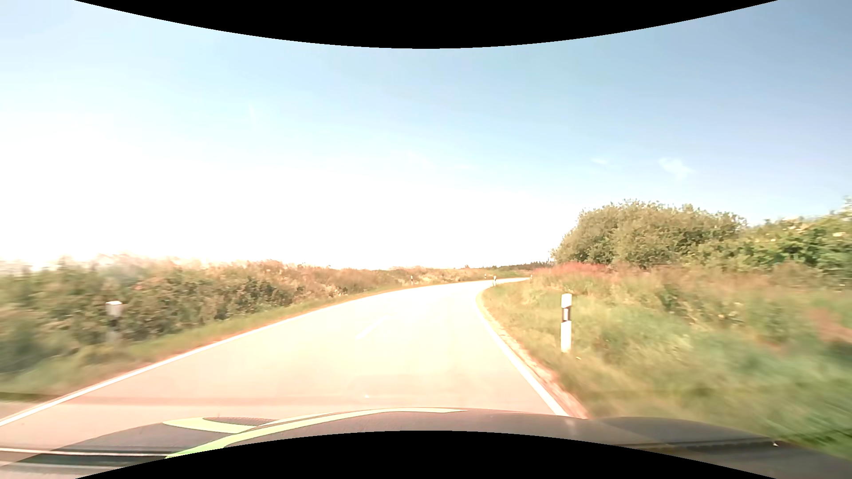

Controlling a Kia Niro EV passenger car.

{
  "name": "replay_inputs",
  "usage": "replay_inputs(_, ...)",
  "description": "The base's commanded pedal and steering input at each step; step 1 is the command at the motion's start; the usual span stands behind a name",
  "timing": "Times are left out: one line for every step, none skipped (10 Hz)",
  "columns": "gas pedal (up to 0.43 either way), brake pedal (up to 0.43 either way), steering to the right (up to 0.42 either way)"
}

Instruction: Follow the waypoints while adhering to traffic rules and regulations

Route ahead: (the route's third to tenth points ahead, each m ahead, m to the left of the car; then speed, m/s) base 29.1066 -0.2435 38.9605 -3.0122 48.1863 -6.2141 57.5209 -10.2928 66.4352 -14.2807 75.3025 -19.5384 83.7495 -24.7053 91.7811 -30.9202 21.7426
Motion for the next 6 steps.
replay_inputs(0.0,0.152,0.033)
replay_inputs(0.0,0.152,0.034)
replay_inputs(0.0,0.14,0.034)
replay_inputs(0.0,0.14,0.035)
replay_inputs(0.0,0.122,0.036)
replay_inputs(0.0,0.122,0.038)
